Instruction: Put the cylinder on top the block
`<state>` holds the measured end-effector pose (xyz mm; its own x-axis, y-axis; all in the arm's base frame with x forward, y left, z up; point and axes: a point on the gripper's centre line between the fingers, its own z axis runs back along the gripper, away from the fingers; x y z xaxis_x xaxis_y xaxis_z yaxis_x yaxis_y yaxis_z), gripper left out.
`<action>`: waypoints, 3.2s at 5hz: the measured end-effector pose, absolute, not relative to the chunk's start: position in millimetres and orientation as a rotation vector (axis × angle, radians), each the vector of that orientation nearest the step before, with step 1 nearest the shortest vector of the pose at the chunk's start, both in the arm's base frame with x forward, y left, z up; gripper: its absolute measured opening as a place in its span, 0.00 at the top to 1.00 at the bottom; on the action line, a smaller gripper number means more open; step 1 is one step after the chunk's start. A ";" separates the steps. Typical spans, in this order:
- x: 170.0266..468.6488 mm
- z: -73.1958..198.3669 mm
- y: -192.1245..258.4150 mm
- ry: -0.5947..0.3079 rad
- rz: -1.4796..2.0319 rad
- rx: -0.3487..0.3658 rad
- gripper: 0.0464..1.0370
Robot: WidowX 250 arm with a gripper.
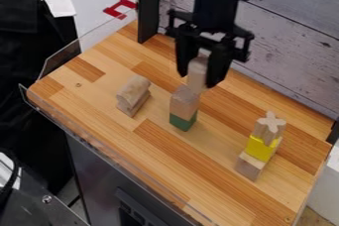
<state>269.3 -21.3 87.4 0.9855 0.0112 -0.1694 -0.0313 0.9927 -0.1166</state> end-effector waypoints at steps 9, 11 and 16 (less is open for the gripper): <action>289.6 104.4 -3.8 0.094 0.030 -0.126 0.04; 303.1 153.1 -36.4 0.008 -0.088 -0.062 0.04; 290.9 97.8 -89.9 0.149 -0.167 -0.091 0.04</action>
